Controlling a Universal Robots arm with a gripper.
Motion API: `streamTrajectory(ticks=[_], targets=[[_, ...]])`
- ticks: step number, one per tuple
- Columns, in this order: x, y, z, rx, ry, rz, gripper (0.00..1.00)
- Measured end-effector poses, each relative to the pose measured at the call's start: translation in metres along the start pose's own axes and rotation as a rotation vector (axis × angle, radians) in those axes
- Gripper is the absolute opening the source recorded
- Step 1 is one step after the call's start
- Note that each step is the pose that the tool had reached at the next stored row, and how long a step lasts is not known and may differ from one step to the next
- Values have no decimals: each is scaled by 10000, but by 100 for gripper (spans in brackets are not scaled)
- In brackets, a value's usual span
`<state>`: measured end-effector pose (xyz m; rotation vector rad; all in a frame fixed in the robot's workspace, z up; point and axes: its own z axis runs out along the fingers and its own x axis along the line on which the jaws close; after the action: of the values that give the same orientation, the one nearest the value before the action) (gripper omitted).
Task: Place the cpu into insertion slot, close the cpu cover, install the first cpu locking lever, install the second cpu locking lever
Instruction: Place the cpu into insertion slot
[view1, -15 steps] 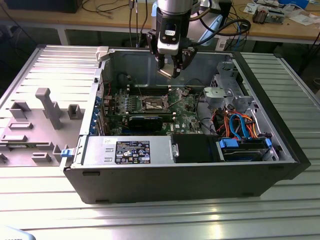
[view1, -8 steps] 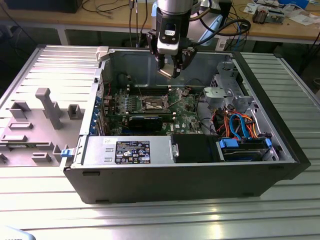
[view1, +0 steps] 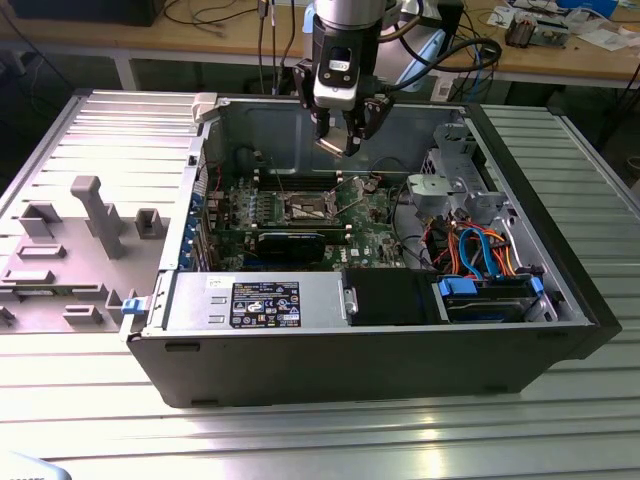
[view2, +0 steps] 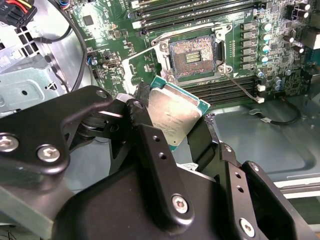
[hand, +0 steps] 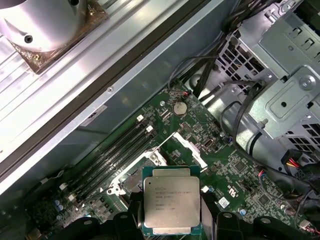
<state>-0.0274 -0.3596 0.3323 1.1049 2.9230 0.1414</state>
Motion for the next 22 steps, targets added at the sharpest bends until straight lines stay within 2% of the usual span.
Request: streamTrajectory(ticks=[21,22], targets=[[0,0,0,-6,-31,342,55],[0,0,1,200,-226,385,55]])
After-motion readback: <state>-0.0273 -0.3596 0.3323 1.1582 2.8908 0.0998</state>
